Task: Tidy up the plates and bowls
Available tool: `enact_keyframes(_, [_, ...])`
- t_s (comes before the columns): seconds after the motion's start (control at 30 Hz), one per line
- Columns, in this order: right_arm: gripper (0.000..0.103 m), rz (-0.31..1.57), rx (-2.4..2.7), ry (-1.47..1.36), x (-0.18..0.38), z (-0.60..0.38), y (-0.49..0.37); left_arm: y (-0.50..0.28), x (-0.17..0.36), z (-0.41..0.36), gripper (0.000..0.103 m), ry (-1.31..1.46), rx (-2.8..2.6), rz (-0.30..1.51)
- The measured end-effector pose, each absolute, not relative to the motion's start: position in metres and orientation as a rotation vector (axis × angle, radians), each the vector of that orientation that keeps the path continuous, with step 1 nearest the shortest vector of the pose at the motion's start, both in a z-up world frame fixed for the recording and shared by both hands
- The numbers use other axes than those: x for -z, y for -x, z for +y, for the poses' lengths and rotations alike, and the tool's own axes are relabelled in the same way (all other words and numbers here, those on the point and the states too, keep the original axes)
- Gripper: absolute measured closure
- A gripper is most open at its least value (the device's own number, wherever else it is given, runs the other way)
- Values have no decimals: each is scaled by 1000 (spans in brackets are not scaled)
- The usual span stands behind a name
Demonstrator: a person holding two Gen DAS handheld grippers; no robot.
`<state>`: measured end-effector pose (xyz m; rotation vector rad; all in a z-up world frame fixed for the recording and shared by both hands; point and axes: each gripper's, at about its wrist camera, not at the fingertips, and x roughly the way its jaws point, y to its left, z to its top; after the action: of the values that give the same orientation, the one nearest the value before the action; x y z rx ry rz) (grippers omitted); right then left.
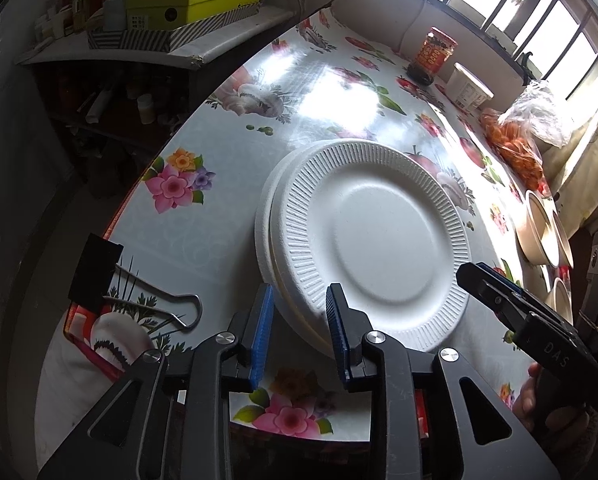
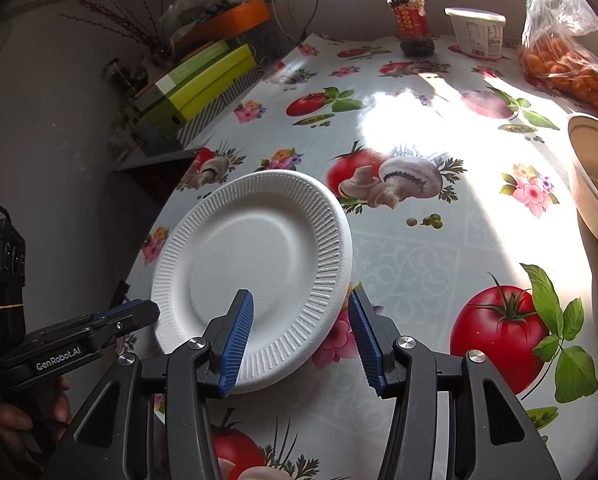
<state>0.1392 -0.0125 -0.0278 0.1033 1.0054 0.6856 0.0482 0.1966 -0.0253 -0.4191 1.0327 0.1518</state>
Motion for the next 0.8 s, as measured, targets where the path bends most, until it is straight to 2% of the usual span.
enact_keyframes(0.8, [53,985,-706,-82,25,-11,-132,-49,22,186,75,375,-151,1029])
